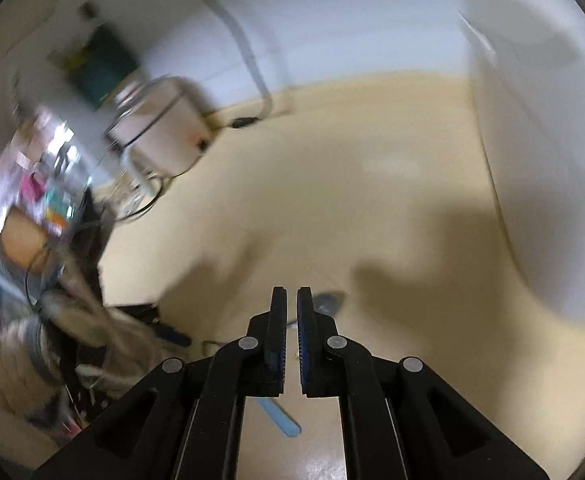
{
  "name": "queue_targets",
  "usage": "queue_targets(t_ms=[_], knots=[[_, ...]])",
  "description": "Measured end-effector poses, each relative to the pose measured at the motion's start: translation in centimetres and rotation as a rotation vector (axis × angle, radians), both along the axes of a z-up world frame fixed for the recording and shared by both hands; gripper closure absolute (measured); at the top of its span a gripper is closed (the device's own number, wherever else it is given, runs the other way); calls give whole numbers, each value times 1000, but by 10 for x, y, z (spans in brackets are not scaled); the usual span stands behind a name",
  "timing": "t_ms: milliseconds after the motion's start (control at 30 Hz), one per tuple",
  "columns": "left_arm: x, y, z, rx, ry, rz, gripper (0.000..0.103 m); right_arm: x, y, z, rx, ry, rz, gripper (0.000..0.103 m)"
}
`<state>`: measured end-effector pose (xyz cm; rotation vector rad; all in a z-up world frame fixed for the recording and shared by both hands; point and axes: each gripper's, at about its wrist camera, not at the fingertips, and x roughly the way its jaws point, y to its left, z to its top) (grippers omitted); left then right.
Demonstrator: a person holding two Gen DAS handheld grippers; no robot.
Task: Organize utensils
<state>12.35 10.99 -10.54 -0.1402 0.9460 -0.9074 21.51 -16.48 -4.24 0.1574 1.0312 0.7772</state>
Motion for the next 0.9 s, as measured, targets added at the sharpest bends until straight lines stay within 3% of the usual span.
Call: queue_targets(t_ms=[133, 267, 333, 433, 467, 500, 533, 767, 900], knots=[[0, 0, 0, 0, 0, 0, 4, 19, -2, -32, 48, 89, -28, 81], [0, 0, 0, 0, 0, 0, 4, 32, 5, -53, 146, 157, 14, 71], [0, 0, 0, 0, 0, 0, 4, 37, 14, -63, 145, 178, 42, 70], [0, -1, 0, 4, -3, 0, 4, 38, 27, -67, 171, 175, 120, 73], [0, -2, 0, 6, -4, 0, 4, 36, 33, -68, 147, 163, 146, 78], [0, -2, 0, 6, -4, 1, 4, 35, 39, -69, 115, 152, 168, 92], [0, 1, 1, 5, -4, 1, 4, 33, 43, -69, 86, 137, 185, 97], [-1, 0, 3, 6, -5, 3, 4, 20, 46, -56, 28, 78, 185, 97], [-1, 1, 1, 6, -5, 5, 3, 2, 30, -30, 4, -10, 132, 99]])
